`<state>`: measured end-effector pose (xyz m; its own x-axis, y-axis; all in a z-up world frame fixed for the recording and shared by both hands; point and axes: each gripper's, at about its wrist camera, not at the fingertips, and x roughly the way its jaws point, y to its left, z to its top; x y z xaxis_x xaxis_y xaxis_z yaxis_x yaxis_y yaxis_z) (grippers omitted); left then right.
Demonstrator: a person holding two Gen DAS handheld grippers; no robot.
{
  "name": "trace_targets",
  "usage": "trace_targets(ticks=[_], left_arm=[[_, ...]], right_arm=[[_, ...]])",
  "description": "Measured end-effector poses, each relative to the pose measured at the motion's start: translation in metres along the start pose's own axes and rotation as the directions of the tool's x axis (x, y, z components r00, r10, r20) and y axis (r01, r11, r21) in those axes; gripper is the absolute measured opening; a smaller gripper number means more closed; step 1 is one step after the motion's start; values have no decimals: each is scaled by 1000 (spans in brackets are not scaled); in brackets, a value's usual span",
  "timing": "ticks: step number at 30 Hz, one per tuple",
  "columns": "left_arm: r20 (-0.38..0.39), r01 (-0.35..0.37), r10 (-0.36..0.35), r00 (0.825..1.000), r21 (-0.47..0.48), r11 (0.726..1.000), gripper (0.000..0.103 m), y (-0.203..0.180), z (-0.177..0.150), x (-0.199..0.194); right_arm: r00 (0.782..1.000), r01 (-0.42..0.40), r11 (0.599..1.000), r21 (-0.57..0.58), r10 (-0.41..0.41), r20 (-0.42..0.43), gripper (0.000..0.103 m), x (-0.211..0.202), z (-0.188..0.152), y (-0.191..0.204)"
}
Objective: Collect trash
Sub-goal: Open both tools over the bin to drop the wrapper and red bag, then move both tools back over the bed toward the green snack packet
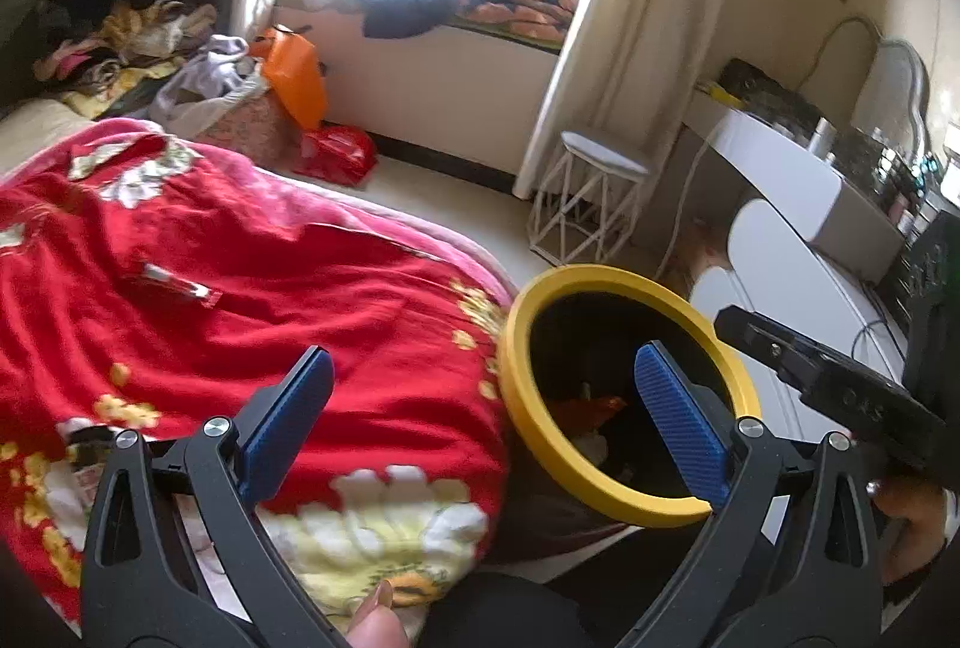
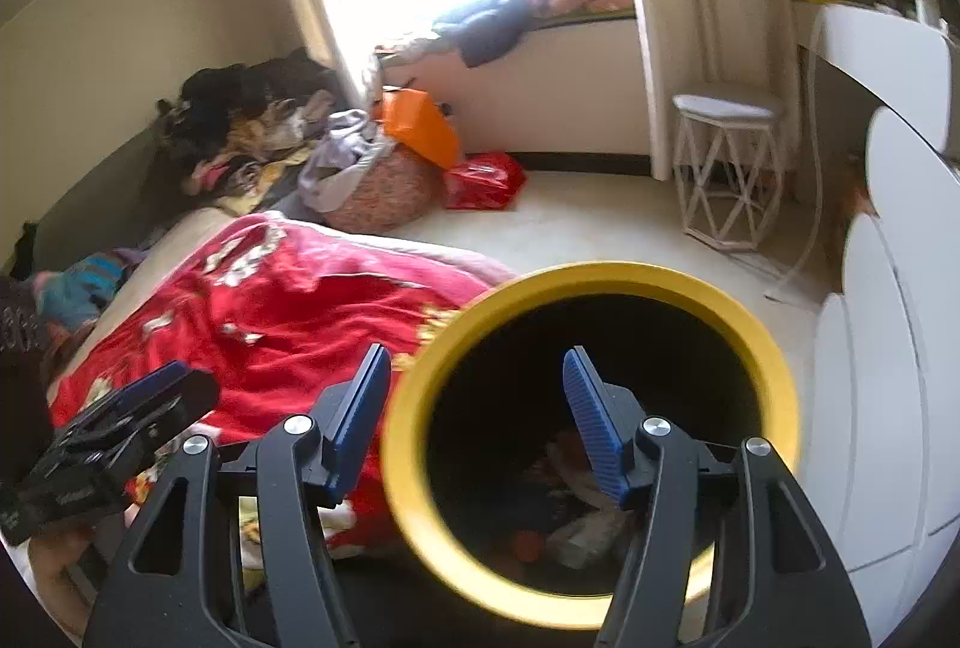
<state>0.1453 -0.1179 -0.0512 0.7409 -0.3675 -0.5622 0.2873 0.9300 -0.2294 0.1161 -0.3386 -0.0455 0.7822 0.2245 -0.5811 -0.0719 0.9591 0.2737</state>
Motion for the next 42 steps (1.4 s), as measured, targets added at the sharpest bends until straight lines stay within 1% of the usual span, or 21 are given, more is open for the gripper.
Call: trace_targets(ticks=[4,11,20,27,42], left_arm=[[34,-29,30,999,-15,999,92,13,3,-14],[65,-57,60,996,-40,998,92,32,4,-33],[74,-106,111,991,-67,992,92,61,-2,-56],[96,-137,145,985,-87,987,92,81,-5,-76],[109,-212,230,967,-153,965,92,125,-19,-110]], right_arm=[[999,-39,998,-53,40,10,59,-2,0,24],[997,-78,991,-108,79,1,62,-1,-2,51],[994,-113,979,-170,113,-7,67,-1,-6,82],[988,-149,963,-224,152,-4,70,-4,-8,108],[974,-223,921,-319,220,-49,72,2,-17,165]])
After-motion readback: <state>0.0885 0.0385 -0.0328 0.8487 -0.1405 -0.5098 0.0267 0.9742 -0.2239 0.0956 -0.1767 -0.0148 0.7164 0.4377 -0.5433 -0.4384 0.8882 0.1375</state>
